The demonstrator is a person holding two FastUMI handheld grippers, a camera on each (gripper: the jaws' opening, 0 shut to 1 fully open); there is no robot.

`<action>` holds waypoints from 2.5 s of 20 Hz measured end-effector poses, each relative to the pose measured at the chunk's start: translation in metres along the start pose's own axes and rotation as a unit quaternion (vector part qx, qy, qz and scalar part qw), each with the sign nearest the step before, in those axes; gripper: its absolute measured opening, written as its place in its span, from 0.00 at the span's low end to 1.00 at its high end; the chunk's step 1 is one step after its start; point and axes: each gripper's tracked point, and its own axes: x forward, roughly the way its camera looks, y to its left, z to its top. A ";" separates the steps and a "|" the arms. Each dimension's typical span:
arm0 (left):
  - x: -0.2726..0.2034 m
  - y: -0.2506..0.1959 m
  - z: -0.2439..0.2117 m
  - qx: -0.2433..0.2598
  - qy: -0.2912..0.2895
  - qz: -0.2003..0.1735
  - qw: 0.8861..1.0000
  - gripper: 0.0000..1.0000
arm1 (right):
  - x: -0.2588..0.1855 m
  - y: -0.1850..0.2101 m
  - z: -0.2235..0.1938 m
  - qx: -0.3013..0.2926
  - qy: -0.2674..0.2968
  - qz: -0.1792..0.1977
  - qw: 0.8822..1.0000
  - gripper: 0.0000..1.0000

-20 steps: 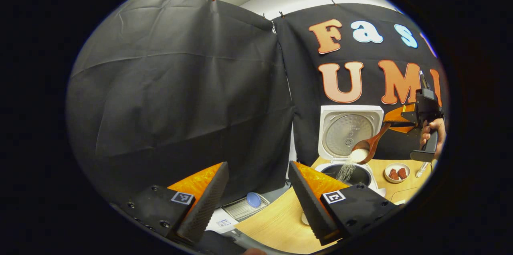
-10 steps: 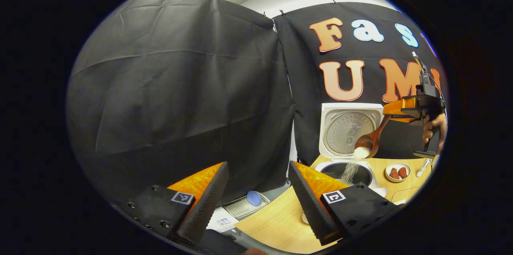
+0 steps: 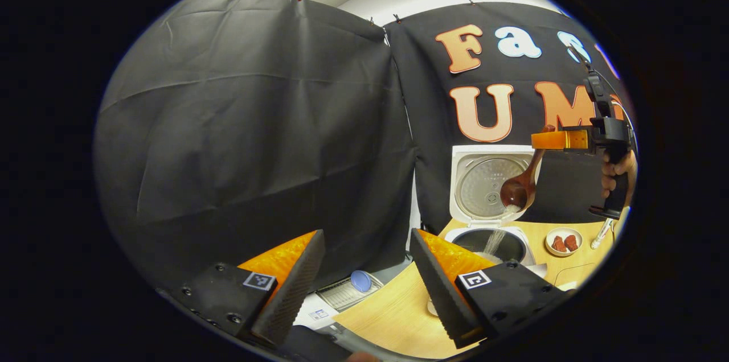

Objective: Close the left gripper, press the button to open the rice cooker; take a wooden spoon from the chopstick holder with the right hand, scoop a spoonful of rice and pour it into the rice cooker, then put the wooden spoon back into the chopstick holder.

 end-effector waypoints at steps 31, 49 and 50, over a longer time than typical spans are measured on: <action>-0.038 -0.161 0.038 0.050 -0.030 -0.153 0.987 1.00 | -0.246 -0.173 -0.016 0.126 -0.012 -0.176 0.976 0.18; -0.054 -0.258 0.032 0.070 -0.011 -0.227 0.971 1.00 | -0.435 -0.257 -0.153 0.251 0.063 -0.381 0.888 0.18; -0.053 -0.259 0.033 0.070 -0.010 -0.226 0.972 1.00 | -0.442 -0.261 -0.161 0.258 0.064 -0.393 0.881 0.18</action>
